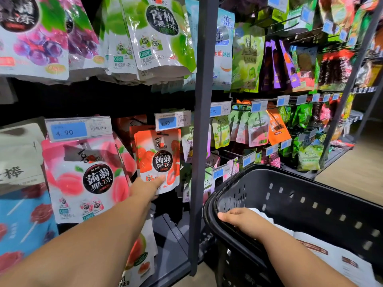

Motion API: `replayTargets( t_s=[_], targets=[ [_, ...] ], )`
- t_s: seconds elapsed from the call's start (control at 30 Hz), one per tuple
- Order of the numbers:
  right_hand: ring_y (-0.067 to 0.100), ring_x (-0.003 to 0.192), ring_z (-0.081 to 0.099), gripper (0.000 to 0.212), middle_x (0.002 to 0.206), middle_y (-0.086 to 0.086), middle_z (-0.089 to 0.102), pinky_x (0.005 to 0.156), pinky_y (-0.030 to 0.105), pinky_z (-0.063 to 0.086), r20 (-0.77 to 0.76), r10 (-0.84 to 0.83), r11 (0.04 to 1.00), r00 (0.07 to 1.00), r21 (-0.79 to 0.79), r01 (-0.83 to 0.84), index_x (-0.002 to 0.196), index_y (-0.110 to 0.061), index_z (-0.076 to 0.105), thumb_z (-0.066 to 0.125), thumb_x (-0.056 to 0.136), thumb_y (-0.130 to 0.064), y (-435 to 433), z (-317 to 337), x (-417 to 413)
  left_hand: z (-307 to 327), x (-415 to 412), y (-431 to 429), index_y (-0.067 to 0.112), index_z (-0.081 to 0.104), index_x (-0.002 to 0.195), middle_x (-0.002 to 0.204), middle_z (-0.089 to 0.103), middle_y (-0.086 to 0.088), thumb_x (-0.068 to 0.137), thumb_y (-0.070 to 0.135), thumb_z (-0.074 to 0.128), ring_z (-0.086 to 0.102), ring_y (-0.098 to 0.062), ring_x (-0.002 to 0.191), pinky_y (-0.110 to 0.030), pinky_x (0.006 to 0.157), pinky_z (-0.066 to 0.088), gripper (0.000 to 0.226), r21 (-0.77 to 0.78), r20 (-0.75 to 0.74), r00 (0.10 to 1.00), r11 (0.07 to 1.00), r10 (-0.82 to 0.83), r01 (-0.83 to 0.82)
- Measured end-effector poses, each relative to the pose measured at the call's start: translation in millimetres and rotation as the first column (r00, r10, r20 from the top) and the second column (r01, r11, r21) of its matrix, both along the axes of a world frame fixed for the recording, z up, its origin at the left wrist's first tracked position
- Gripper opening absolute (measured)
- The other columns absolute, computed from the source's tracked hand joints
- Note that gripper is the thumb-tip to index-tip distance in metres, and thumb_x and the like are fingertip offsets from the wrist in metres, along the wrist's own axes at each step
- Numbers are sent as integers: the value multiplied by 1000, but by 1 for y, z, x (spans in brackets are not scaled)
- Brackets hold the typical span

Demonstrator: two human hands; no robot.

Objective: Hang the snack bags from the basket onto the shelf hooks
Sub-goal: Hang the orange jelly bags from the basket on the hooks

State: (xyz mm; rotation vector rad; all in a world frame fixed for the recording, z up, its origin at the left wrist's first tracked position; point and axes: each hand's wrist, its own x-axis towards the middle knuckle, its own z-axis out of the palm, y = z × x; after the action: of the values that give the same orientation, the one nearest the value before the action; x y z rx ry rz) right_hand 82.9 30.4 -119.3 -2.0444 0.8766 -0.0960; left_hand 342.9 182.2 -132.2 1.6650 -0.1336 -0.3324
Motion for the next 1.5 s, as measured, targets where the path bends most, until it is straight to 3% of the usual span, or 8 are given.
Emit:
replayTargets(
  t_s=[0.17, 0.4, 0.57, 0.8, 0.9, 1.0, 1.23, 1.5],
  targets=[
    [-1, 79, 64, 34, 89, -13, 70, 73, 14, 50, -27, 19, 1000, 999, -6, -19, 100, -25, 75, 62, 89, -56, 0, 1, 1, -4, -27, -6, 12, 55, 121, 96, 65, -12, 87, 49, 68, 62, -19, 76, -26, 46, 53, 52, 1, -306, 937, 984, -167, 176],
    [5, 80, 54, 48, 100, -7, 60, 62, 13, 38, -182, 74, 989, 981, -111, -95, 110, -21, 69, 49, 94, -62, -3, 6, 2, -2, -63, -12, -2, 55, 104, 80, 60, -12, 94, 51, 55, 60, -19, 70, -32, 66, 54, 54, 86, -448, 855, 940, -261, 331],
    [13, 77, 63, 35, 91, -3, 69, 74, 26, 51, -196, 196, 979, 961, 95, -181, 99, -16, 73, 60, 93, -48, -25, 8, -10, 6, -86, -29, 16, 47, 75, 67, 54, 0, 94, 44, 59, 49, -15, 58, -28, 58, 38, 37, 616, 195, 787, 697, -585, 366],
    [2, 57, 58, 21, 63, -14, 66, 57, 16, 49, -211, 316, 925, 925, 285, -251, 79, -21, 69, 61, 97, -27, -48, 7, -46, -4, -112, -72, 20, 61, 100, 102, 58, 2, 86, 50, 65, 51, -20, 102, -36, 91, 43, 33, 678, 562, 400, 681, -724, 278],
    [7, 60, 51, 37, 62, -12, 62, 59, 19, 40, -206, 267, 936, 941, 286, -203, 61, -24, 68, 62, 95, -38, -46, -3, -52, -5, -121, -89, 24, 61, 115, 117, 58, 3, 90, 54, 58, 44, -19, 119, -37, 101, 38, 39, 773, 485, 295, 561, -824, 296],
    [15, 72, 58, 30, 82, -2, 68, 72, 24, 44, -188, 209, 928, 960, 346, -134, 89, -21, 73, 63, 91, -50, -43, -13, -59, 3, -126, -100, 26, 64, 116, 114, 61, 3, 94, 54, 53, 44, -20, 120, -39, 103, 38, 38, 865, 377, 186, 417, -907, 278],
    [16, 89, 67, 50, 103, 4, 73, 93, 33, 52, -145, 98, 917, 985, 396, -33, 115, -13, 70, 65, 87, -53, -33, -25, -69, 0, -126, -97, 26, 48, 80, 83, 59, 2, 104, 46, 27, 48, -20, 83, -34, 103, 30, 37, 965, 261, -171, 251, -950, 76],
    [11, 92, 69, 59, 100, -7, 74, 88, 26, 52, -213, 62, 950, 975, 312, 8, 100, -23, 75, 68, 70, -73, -7, -30, -75, 8, -145, -81, 36, 56, 124, 113, 68, 1, 104, 54, 19, 59, -24, 106, -31, 86, 36, 46, 996, 79, -226, 87, -971, -23]
  ],
)
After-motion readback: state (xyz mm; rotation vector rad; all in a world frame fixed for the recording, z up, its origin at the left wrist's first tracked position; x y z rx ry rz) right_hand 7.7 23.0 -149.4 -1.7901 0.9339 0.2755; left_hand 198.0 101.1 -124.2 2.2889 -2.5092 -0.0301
